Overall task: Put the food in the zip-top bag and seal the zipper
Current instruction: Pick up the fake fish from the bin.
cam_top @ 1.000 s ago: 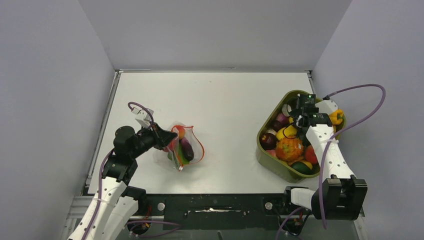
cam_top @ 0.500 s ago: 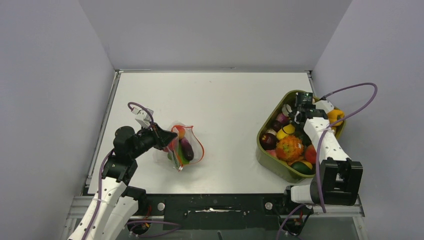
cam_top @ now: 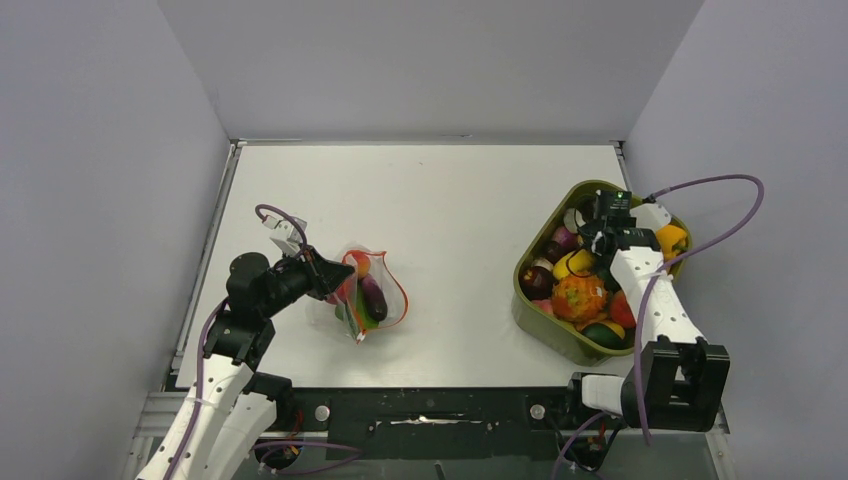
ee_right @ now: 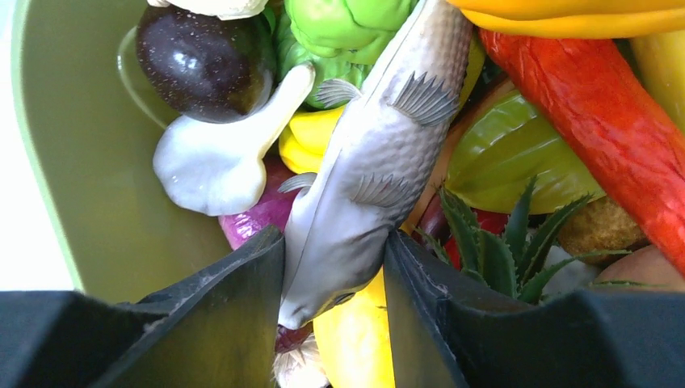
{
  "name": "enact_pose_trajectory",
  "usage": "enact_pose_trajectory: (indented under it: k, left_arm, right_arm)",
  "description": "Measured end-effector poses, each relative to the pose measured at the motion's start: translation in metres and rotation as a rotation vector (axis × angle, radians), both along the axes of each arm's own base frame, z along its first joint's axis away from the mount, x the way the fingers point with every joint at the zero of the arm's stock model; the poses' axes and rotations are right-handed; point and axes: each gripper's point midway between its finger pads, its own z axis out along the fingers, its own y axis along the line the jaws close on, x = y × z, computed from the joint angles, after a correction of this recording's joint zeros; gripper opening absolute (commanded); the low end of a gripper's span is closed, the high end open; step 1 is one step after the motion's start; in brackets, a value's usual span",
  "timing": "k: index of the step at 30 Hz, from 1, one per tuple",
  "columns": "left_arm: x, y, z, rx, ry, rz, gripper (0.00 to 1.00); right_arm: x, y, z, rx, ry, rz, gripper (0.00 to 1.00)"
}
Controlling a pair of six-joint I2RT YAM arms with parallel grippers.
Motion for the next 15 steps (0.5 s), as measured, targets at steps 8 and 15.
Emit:
enact_pose_trajectory:
  k: [8,15]
  left_arm:
    - [0.0,0.0,0.0,0.0,0.001,0.0,0.0]
    - [0.0,0.0,0.0,0.0,0.001,0.0,0.0]
  right_arm:
    - [-0.001,0.011,0.024,0.037,-0.087,0.041,0.28]
    - [-0.003,0.031,0.048,0.057,-0.172,0.107,0.27]
